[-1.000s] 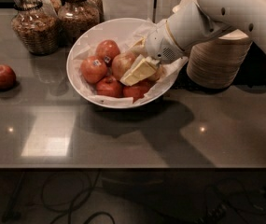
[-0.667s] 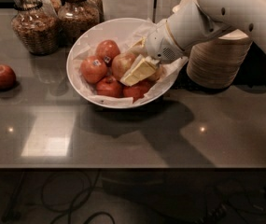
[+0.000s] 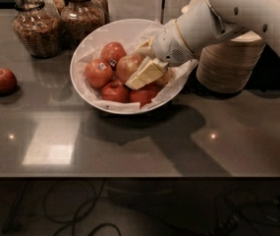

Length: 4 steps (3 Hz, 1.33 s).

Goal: Pick apple from white bowl

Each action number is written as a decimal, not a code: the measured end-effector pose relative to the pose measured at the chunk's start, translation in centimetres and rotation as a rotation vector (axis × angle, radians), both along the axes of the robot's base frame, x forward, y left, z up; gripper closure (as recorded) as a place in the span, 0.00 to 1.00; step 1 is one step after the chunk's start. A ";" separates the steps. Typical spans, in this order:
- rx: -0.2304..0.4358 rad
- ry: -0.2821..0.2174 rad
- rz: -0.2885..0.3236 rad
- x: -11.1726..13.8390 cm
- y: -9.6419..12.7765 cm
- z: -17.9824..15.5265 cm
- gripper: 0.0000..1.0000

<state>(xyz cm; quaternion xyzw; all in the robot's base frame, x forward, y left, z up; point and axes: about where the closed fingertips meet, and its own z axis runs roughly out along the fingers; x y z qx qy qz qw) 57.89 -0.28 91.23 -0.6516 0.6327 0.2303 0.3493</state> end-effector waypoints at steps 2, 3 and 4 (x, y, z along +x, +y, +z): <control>0.062 -0.081 -0.045 0.1 -2.4 5.0 1.00; 0.073 -0.132 -0.080 -0.2 -4.4 7.4 1.00; 0.073 -0.132 -0.080 -0.2 -4.4 7.4 1.00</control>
Offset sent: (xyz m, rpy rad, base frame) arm 0.0014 -0.0543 0.0830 0.0881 -0.1425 -0.1035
